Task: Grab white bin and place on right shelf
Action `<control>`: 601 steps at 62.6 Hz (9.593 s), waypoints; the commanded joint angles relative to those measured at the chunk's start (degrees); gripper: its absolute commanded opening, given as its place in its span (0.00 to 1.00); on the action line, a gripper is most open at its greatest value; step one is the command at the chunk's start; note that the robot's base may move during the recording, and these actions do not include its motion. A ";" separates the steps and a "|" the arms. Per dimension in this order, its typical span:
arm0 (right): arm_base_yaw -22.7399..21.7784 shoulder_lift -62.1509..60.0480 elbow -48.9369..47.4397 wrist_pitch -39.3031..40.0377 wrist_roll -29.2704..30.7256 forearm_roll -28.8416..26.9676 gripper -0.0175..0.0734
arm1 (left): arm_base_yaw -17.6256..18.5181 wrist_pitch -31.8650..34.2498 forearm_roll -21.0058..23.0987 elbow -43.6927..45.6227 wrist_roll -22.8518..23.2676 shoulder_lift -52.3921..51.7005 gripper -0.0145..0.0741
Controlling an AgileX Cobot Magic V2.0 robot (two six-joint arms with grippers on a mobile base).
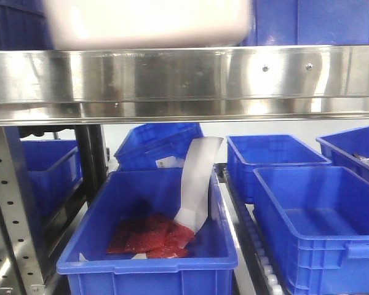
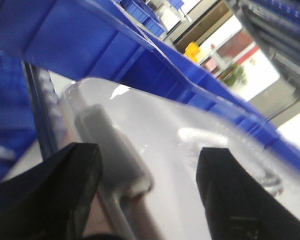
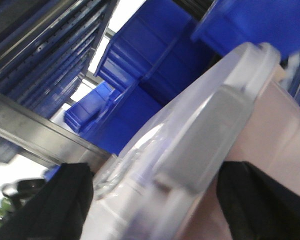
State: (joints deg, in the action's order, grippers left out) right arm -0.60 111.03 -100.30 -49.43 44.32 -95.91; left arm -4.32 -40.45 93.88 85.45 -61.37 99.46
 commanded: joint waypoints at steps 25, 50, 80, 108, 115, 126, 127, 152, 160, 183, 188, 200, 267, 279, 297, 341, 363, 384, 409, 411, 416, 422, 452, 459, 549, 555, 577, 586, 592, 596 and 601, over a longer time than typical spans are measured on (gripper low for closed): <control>-1.81 -8.71 -9.37 -0.62 0.89 21.76 0.86 | -0.16 -2.39 -21.66 9.32 -1.19 -8.41 0.70; -1.81 -16.36 -9.37 -3.15 0.94 31.02 0.25 | -0.16 -10.19 -24.96 9.32 -1.19 -16.13 0.04; -1.81 -35.13 13.28 9.85 0.89 40.34 0.25 | -0.16 -12.57 -39.46 4.79 9.14 -23.79 0.03; -1.81 -63.74 57.73 34.87 0.89 40.21 0.25 | -0.16 6.25 -53.31 -22.35 23.81 -40.66 0.03; -1.81 -71.19 66.24 38.10 0.89 39.46 0.25 | -0.05 10.99 -53.20 -28.90 23.55 -45.17 0.03; -1.81 -81.39 75.42 41.40 0.89 39.21 0.25 | 1.64 20.73 -51.82 -40.13 18.07 -54.14 0.03; -1.81 -82.09 75.89 41.40 0.89 39.21 0.25 | 2.05 21.55 -51.47 -41.05 17.47 -54.99 0.03; -1.81 -90.63 79.07 41.34 0.89 39.17 0.25 | 9.93 29.75 -50.18 -57.94 13.79 -80.80 0.03; -1.81 -90.63 79.07 41.05 0.89 39.17 0.25 | 9.93 28.78 -49.44 -58.96 13.79 -85.32 0.03; -1.81 -90.63 79.07 40.44 0.89 39.17 0.25 | 9.93 28.46 -42.36 -58.98 13.79 -86.18 0.03; -1.81 -90.63 79.07 40.44 0.89 39.17 0.25 | 9.93 28.46 -42.36 -58.98 13.79 -86.18 0.03; -1.81 -90.63 79.07 40.44 0.89 39.17 0.25 | 9.93 28.46 -42.36 -58.98 13.79 -86.18 0.03; -1.81 -90.63 79.07 39.21 0.89 39.17 0.25 | 1.33 44.16 -85.92 -88.31 61.70 -100.59 0.03; -1.81 -90.63 79.07 39.21 0.89 39.17 0.25 | 5.19 44.27 -90.37 -88.34 61.70 -100.77 0.03; -1.81 -90.63 79.07 39.21 0.89 39.17 0.25 | 7.52 43.94 -89.85 -88.34 61.70 -100.77 0.03; -1.81 -90.63 79.07 39.21 0.89 39.17 0.25 | 6.37 43.14 -87.19 -88.34 61.70 -100.77 0.03; -1.81 -90.63 79.07 39.21 0.89 39.17 0.25 | 6.37 43.14 -87.19 -88.34 61.70 -100.77 0.03; -1.81 -90.63 79.07 39.18 -7.45 50.07 0.25 | 6.37 43.14 -87.19 -88.34 61.70 -100.77 0.03; -1.75 -92.48 85.82 48.43 -57.38 104.50 0.25 | 6.37 43.14 -87.19 -88.34 61.70 -100.77 0.03; -1.75 -93.29 87.11 49.92 -57.06 104.41 0.25 | 6.37 43.14 -87.19 -88.34 61.70 -100.77 0.03; -1.75 -95.51 90.35 52.19 -55.00 102.76 0.25 | 6.37 43.14 -87.19 -88.34 61.70 -100.77 0.03; -1.75 -98.77 93.97 52.30 -49.16 96.37 0.25 | 6.37 43.14 -87.19 -88.34 61.70 -100.77 0.03; -1.52 -112.08 101.73 46.42 -45.48 95.91 0.25 | 6.37 43.14 -87.19 -88.34 61.70 -100.77 0.03; -1.52 -112.08 101.73 46.18 -45.48 95.42 0.25 | 6.37 43.14 -87.19 -88.34 61.70 -100.77 0.03; -1.52 -112.08 101.73 53.18 -45.48 94.71 0.25 | 14.58 43.14 -87.19 -88.34 61.70 -100.77 0.03; -1.52 -112.08 101.73 53.18 -45.48 94.71 0.25 | 15.58 43.14 -87.19 -88.34 61.70 -100.66 0.03; -1.52 -112.08 101.73 53.18 -45.48 94.71 0.25 | 4.99 43.14 -87.19 -88.34 61.70 -100.77 0.03; -1.52 -112.08 101.73 53.18 -45.48 94.71 0.25 | 4.87 43.25 -87.19 -88.34 61.70 -100.78 0.03; -1.52 -112.08 101.73 53.18 -45.48 94.71 0.25 | 4.87 43.25 -87.19 -88.34 61.70 -100.78 0.03; -1.52 -112.08 101.73 53.18 -45.48 94.71 0.25 | 4.87 43.25 -87.19 -88.34 61.70 -100.78 0.03; -1.52 -112.08 101.73 53.18 -45.48 94.71 0.25 | 4.87 43.25 -87.19 -88.34 61.70 -100.78 0.03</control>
State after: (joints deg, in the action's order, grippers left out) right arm -2.14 -0.61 1.64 -1.80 -1.81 -1.06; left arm 0.65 -2.02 6.18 -1.60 0.00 -0.74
